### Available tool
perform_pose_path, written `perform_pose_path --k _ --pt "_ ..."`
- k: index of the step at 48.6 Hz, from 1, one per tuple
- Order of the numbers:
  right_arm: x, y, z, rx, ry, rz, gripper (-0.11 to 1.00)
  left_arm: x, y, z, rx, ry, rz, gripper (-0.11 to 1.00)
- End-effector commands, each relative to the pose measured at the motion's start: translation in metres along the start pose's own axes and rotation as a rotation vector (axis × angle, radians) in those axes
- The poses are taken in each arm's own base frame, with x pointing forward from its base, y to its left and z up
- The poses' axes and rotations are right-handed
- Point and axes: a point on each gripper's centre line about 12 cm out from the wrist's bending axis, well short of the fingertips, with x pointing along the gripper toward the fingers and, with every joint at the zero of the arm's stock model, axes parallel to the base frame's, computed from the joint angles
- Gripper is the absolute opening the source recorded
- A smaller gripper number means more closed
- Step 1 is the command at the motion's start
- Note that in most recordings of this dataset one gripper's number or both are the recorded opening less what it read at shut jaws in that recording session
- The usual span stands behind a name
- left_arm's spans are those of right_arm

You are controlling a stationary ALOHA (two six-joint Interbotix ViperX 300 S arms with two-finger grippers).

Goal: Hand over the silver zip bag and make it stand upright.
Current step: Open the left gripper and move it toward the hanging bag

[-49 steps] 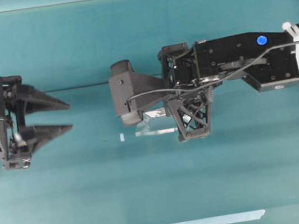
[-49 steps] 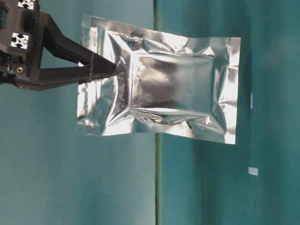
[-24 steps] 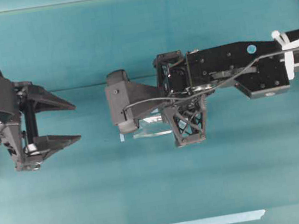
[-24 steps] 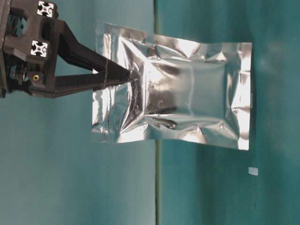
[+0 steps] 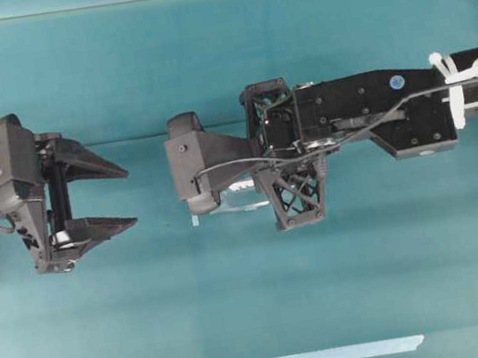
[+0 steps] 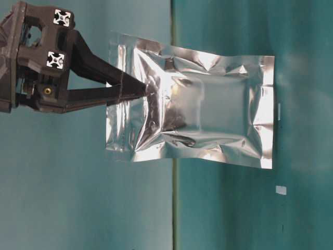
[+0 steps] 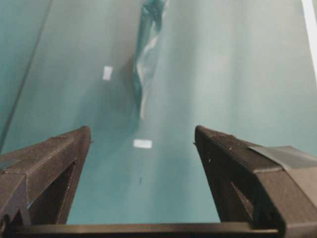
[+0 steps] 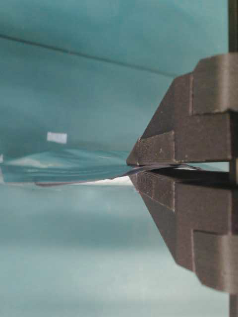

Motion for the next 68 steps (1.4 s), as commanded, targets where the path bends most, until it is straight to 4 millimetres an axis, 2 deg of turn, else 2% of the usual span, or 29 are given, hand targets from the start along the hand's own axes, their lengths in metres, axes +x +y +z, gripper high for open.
perform_pose_path --k 1,43,55,68 --pt "-0.009 -0.001 0.004 -0.013 -0.030 -0.009 0.01 0.001 -0.001 0.007 0.002 -0.023 -0.004 0.94" --pt "0.000 -0.001 0.003 -0.011 -0.013 -0.006 0.01 0.003 -0.001 0.008 -0.007 -0.059 -0.009 0.94" --pt "0.004 -0.001 0.003 -0.013 -0.004 -0.005 0.01 0.021 -0.001 -0.004 -0.009 -0.053 -0.012 0.94" --pt "0.003 0.002 0.004 -0.022 -0.006 -0.003 0.01 0.046 -0.001 -0.009 -0.011 -0.080 -0.017 0.94"
